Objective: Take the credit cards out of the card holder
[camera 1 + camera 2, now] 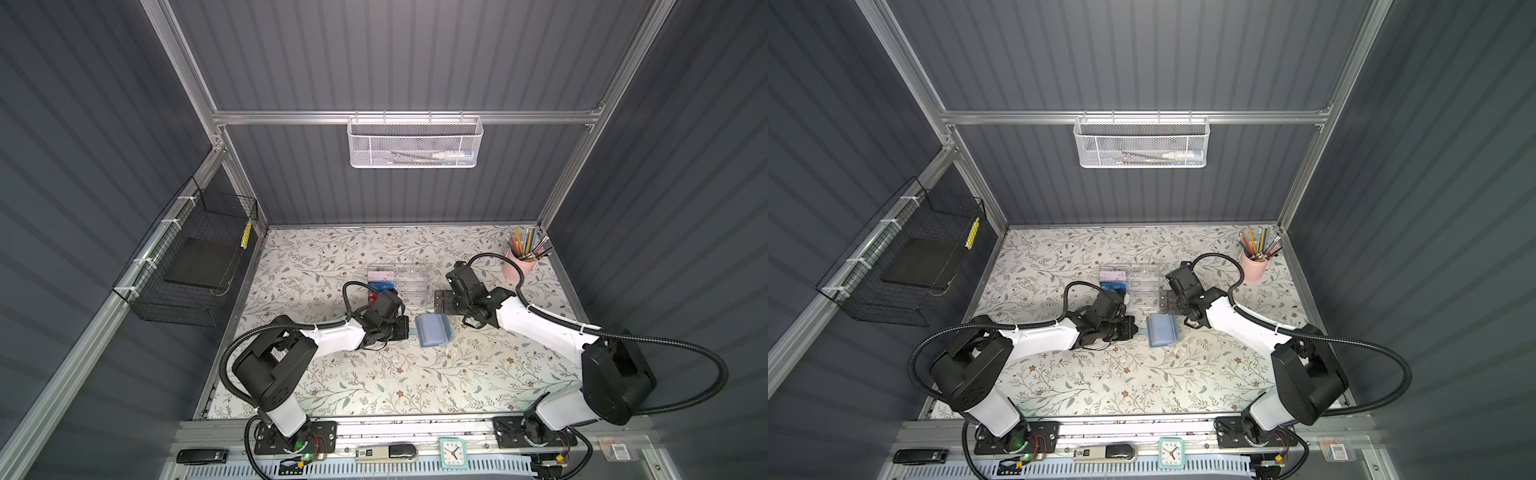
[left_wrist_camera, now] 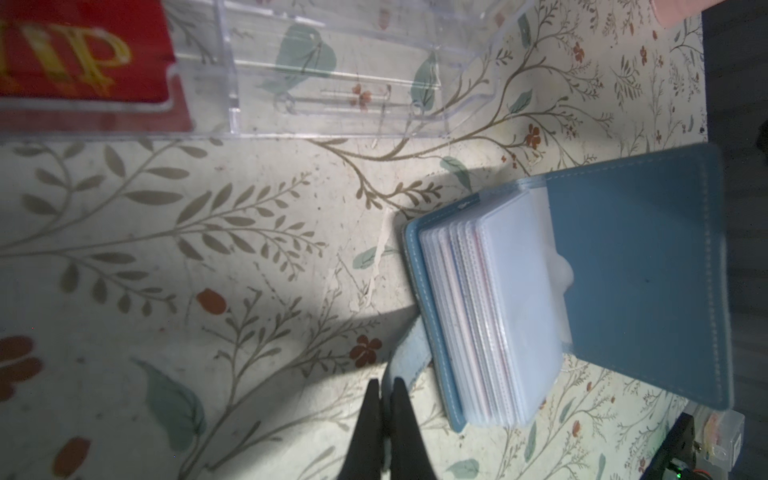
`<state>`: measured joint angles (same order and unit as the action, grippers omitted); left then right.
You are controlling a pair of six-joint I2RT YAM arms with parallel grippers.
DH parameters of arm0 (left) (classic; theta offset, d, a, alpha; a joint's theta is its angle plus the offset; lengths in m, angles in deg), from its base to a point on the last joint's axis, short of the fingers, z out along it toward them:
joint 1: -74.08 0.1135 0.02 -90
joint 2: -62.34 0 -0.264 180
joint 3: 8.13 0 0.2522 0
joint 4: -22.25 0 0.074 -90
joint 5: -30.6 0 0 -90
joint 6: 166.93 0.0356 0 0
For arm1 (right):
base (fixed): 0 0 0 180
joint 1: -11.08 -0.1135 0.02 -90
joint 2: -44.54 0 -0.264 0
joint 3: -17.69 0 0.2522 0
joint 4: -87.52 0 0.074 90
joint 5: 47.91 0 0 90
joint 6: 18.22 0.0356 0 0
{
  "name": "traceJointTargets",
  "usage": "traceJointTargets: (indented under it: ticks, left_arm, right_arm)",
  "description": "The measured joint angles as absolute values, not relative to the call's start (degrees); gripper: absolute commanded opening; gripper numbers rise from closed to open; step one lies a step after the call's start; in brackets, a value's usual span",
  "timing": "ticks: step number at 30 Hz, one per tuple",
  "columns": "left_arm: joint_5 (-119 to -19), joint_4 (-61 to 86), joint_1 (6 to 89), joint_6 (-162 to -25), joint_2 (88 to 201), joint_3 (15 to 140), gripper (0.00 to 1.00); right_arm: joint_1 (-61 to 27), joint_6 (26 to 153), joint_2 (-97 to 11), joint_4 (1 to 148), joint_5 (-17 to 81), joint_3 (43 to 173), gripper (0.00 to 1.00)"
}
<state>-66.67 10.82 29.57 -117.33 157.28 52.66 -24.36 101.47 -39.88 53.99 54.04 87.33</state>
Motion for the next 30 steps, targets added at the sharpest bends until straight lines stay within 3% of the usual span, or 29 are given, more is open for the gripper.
traceJointTargets:
  ticks: [11,30]
  left_arm:
    - [-66.65,11.12,29.94,-117.40,155.05,50.06,0.00]
    - [-66.43,11.54,30.60,-117.42,152.86,47.89,0.00]
  right_arm:
    - [-27.14,108.07,-34.07,58.84,43.70,86.65,0.99]
    - [-29.96,117.14,-39.01,68.43,34.52,81.58,0.99]
